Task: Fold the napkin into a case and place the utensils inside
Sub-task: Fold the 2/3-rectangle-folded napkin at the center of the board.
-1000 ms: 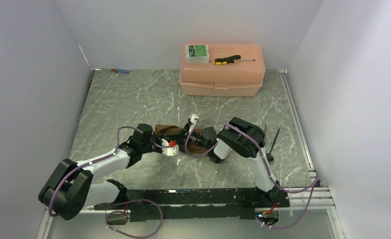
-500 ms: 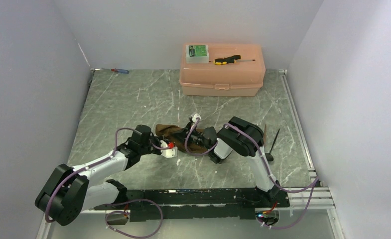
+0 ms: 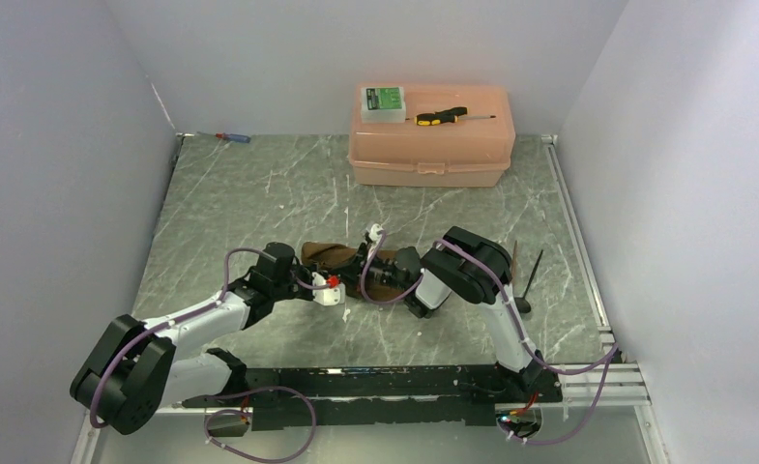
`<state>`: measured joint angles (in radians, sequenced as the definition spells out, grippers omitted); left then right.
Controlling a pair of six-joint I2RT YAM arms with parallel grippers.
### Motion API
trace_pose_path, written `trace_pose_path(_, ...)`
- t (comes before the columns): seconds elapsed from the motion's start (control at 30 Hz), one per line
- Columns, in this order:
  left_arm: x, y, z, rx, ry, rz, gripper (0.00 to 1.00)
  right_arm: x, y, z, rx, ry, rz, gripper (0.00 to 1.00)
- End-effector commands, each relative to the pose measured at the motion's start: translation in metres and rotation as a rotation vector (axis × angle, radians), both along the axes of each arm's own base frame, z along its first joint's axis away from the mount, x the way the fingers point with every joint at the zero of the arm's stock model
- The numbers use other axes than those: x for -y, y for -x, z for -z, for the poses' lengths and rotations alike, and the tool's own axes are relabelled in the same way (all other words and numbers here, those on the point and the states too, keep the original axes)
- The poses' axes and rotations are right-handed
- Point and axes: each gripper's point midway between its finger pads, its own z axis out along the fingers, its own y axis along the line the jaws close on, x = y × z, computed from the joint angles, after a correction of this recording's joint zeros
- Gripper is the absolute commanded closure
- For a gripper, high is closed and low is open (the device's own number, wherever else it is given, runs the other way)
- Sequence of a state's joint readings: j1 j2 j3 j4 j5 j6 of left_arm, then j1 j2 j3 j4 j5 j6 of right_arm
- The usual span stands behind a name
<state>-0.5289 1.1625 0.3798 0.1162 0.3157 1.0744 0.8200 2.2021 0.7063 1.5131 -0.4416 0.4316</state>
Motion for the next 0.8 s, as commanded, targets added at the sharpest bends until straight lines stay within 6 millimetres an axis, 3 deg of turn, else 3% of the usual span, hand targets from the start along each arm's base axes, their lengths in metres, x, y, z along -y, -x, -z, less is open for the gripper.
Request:
trace_pose_path(0.0,0.009,-0.013,-0.025,0.065,0.062,-0.009,0.97,-0.006,0.015,-0.045,0.125,-0.147,-0.084,1.00)
trace_pose_path(0.33,0.010,-0.018,-0.030,0.089,0.065,-0.018,0.97,-0.008,0.030,-0.046,0.142,-0.144,-0.167,1.00)
trace_pose_path(0.63,0.006,-0.013,-0.023,0.066,0.048,-0.020,0.97,-0.003,0.030,-0.062,0.195,-0.154,-0.163,0.52)
trace_pose_path(0.77,0.006,-0.012,-0.023,0.060,0.052,-0.026,0.97,-0.002,0.032,-0.073,0.229,-0.168,-0.185,0.46)
